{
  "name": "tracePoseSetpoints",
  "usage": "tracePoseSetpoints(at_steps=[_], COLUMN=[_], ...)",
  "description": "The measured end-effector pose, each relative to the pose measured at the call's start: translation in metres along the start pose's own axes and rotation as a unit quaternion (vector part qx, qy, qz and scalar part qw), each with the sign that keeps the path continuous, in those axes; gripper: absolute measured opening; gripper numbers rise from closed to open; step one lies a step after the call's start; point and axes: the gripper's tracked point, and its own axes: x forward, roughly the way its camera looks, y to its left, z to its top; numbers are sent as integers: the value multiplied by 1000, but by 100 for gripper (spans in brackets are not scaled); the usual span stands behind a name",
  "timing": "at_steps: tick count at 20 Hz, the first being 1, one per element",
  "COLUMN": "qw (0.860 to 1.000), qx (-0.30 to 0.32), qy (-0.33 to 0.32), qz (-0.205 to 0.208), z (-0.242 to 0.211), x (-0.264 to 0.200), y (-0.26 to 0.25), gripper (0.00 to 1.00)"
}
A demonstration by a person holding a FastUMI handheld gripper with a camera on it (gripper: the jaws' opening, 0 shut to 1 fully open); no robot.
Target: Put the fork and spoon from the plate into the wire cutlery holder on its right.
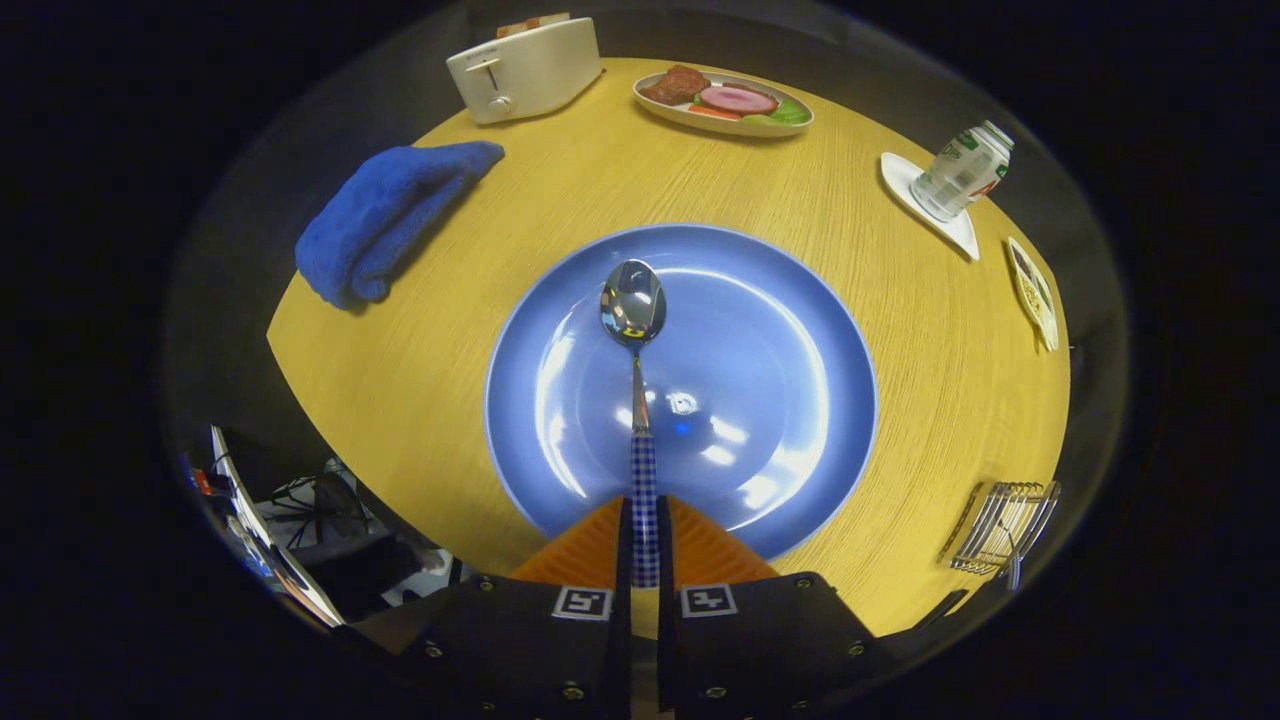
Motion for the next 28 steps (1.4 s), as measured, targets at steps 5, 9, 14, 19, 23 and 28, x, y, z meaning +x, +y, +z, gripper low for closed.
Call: tracePoseSetpoints(at_steps=[5,9,14,19,23,28], qw=[999,999,999,1000,1000,998], qx=[-33,-50,-40,-12,22,64], qy=[13,6,8,2,1,3], qz=[7,5,20,10,-3,-14], z=[4,9,3,-10,-25,-51], x=[-3,-25,-53,-92,-113,-129], y=[-2,-8,-13,-38,-63,-90], gripper=[3,2,2,2,2,2])
